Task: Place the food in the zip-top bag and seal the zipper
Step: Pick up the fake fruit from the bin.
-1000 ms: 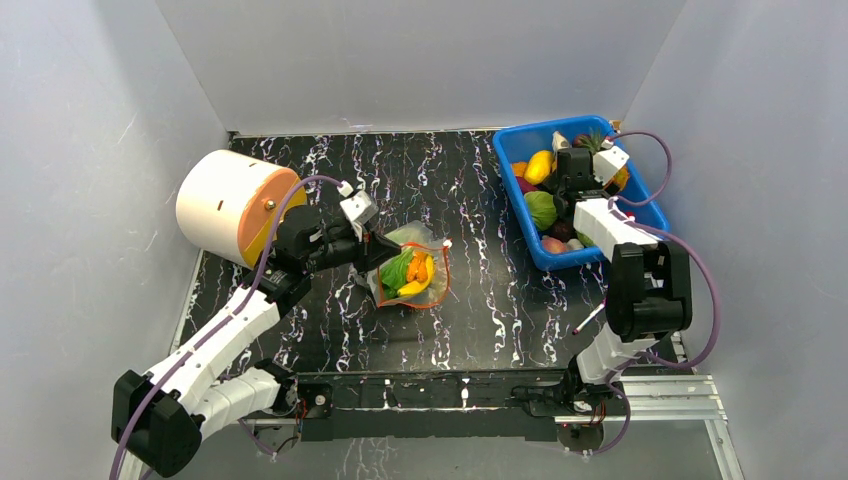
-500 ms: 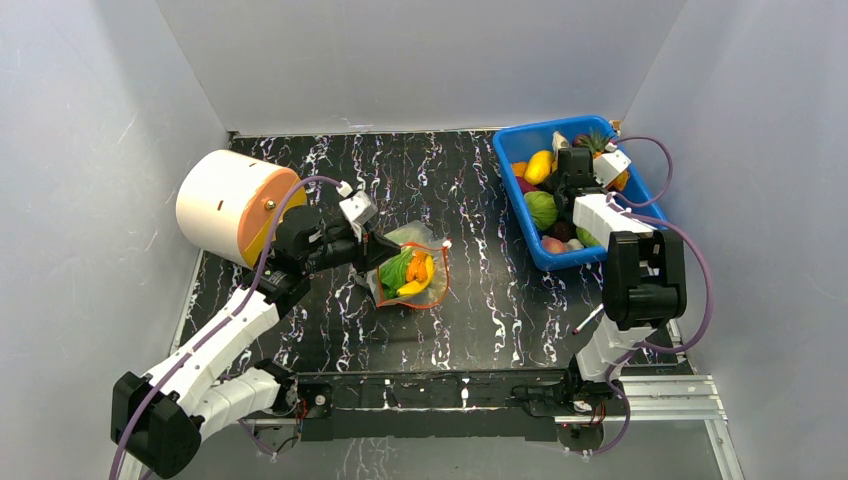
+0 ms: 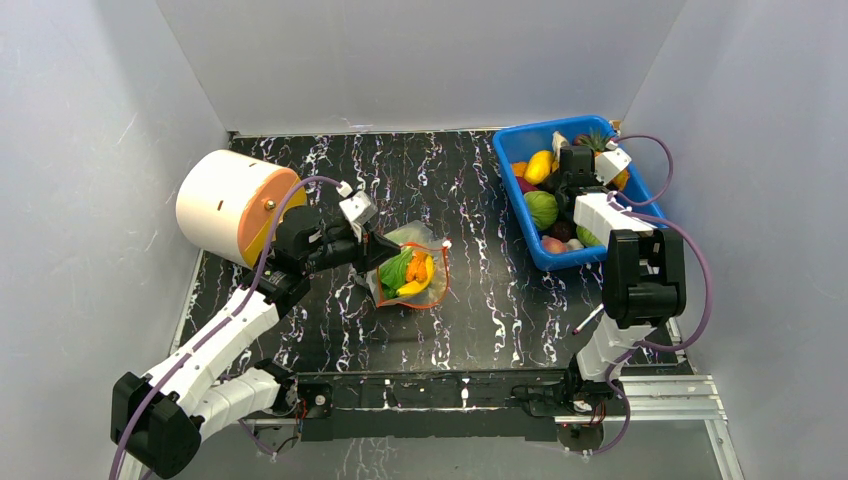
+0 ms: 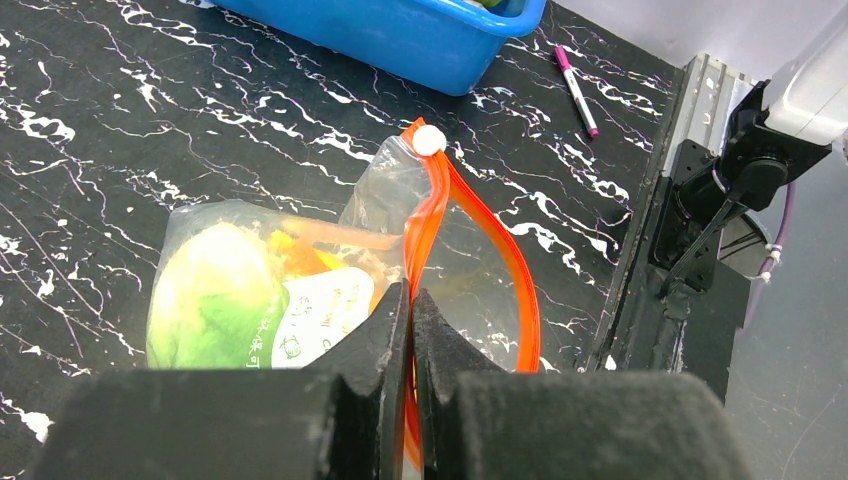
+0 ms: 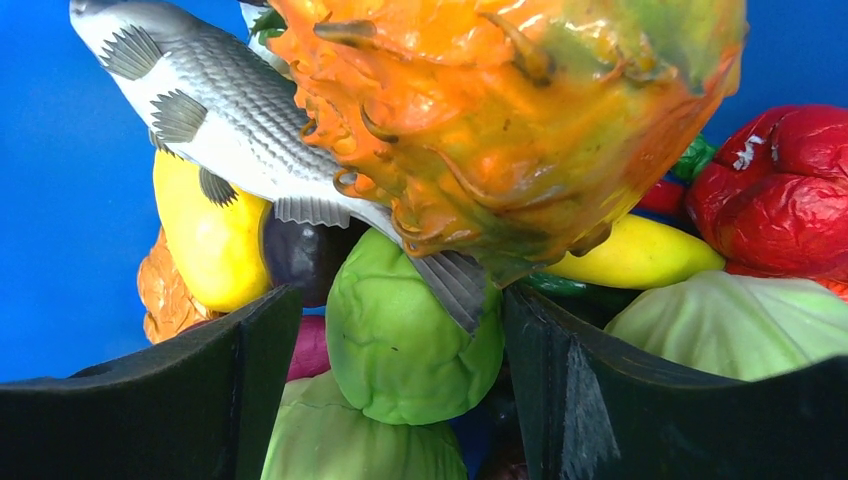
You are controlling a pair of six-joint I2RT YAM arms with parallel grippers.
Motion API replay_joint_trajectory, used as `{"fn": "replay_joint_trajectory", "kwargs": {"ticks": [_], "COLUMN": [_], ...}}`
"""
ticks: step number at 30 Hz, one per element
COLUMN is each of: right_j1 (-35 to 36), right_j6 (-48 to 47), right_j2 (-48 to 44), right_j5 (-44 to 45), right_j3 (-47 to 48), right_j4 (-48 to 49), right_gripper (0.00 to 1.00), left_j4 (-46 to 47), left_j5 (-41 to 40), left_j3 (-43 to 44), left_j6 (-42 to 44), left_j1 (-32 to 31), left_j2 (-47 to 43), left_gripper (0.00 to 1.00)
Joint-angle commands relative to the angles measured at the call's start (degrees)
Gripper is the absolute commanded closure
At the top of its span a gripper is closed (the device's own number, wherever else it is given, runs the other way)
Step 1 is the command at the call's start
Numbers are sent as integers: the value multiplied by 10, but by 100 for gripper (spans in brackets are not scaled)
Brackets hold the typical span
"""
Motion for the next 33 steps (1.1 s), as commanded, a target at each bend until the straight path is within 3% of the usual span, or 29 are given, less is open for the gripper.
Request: {"fn": "replay_joint_trajectory", "kwargs": {"ticks": [1, 5, 12, 16, 33], "right_j1": [-2, -2, -3, -2, -2], "right_j6": [-1, 0, -27, -67, -167], "right_j2": [18, 26, 6, -42, -175], "right_j5": [-5, -5, -6, -22, -216], "right_j3": [19, 24, 28, 13, -16], "right_j4": [27, 21, 20, 33, -37], "right_gripper": [29, 31, 45, 48, 50], "left_j4": [3, 5, 3, 4, 15], "left_j5": [3, -1, -4, -7, -37], "left_j3": [0, -2, -2, -4, -4], "left_j6": [8, 10, 10, 12, 3], "left_j1": [-1, -1, -2, -1, -1], "left_j2": [-15, -19, -22, -26, -18], "left_gripper": [100, 100, 100, 100, 100]}}
